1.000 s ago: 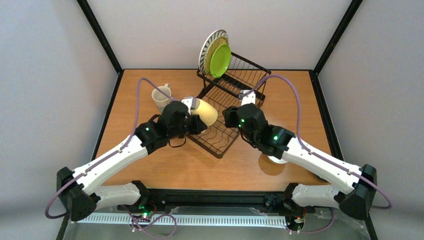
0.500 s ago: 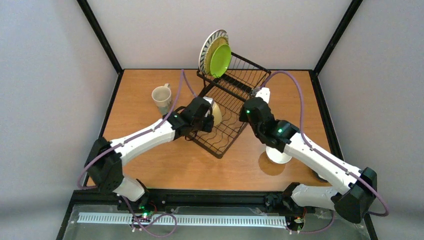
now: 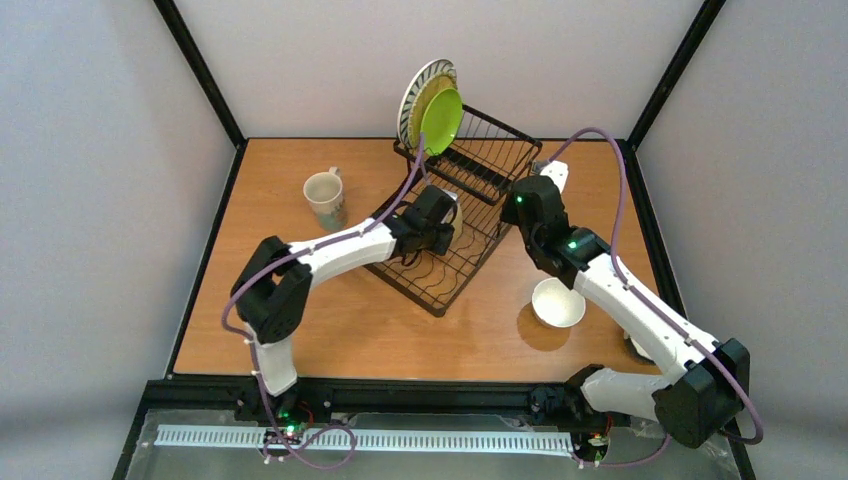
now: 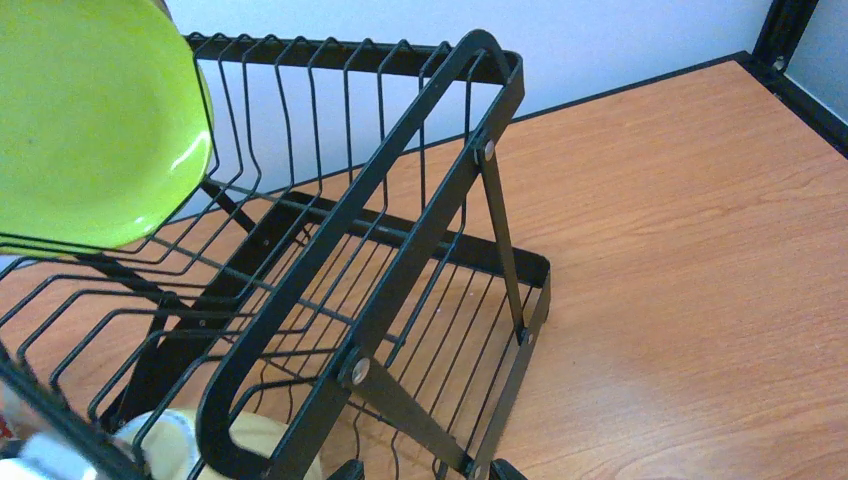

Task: Load the mixed dishes into the dish rack
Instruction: Place the upside down cup on the dish rack.

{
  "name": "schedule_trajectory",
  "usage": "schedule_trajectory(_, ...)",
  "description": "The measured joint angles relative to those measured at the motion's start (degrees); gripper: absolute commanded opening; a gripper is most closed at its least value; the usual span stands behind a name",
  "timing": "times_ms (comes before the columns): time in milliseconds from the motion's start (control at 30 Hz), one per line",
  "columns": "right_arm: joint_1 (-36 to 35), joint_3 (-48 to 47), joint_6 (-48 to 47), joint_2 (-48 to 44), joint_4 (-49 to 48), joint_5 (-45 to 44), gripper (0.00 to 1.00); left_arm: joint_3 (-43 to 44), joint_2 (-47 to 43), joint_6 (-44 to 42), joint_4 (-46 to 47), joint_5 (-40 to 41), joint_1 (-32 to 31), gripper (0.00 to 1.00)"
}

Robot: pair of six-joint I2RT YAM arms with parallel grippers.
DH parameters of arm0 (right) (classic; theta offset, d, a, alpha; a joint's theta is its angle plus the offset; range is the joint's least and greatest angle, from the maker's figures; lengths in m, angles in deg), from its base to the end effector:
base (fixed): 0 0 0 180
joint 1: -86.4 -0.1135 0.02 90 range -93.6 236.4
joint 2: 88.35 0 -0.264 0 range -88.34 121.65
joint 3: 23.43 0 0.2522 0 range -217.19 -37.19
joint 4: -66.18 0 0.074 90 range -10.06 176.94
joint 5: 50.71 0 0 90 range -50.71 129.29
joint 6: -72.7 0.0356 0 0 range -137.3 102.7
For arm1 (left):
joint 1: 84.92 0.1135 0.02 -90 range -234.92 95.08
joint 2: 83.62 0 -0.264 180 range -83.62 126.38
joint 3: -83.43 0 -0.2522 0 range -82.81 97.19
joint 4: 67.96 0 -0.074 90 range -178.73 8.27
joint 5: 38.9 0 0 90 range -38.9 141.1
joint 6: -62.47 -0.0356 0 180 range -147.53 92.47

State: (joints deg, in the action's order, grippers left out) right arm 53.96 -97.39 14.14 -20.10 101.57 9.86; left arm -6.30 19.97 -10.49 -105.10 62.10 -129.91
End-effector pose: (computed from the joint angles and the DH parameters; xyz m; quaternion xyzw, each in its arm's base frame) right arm 0.2325 0.1270 0.3318 0.1203 0.8373 0.0707 0.5286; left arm 0.2854 -0.2757 0.2280 0.1948 0.9168 -0.0962 0.3350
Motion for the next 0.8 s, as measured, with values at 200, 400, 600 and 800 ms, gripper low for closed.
schedule_trajectory(200, 2.01, -0.11, -1.25, 1.05, -1.42, 1.38, 0.72, 5.29, 7.76, -2.54, 1.05, 0.61, 0.02, 0.0)
schedule_trajectory(400, 3.21, -0.61, -2.27, 1.46, -2.01, 2.19, 0.72, 9.01, 11.52, -3.82, 2.14, 1.05, 0.0, 0.0)
schedule_trajectory(600, 3.56, -1.38, -2.84, 1.46, -2.27, 3.06, 0.72, 9.6, 12.85, -3.8, 3.56, 1.11, 0.0, 0.0)
schedule_trajectory(800, 3.56, -1.4, -3.15, 1.46, -2.27, 3.41, 0.72, 9.57, 13.68, -3.78, 4.2, 0.68, 0.0, 0.01)
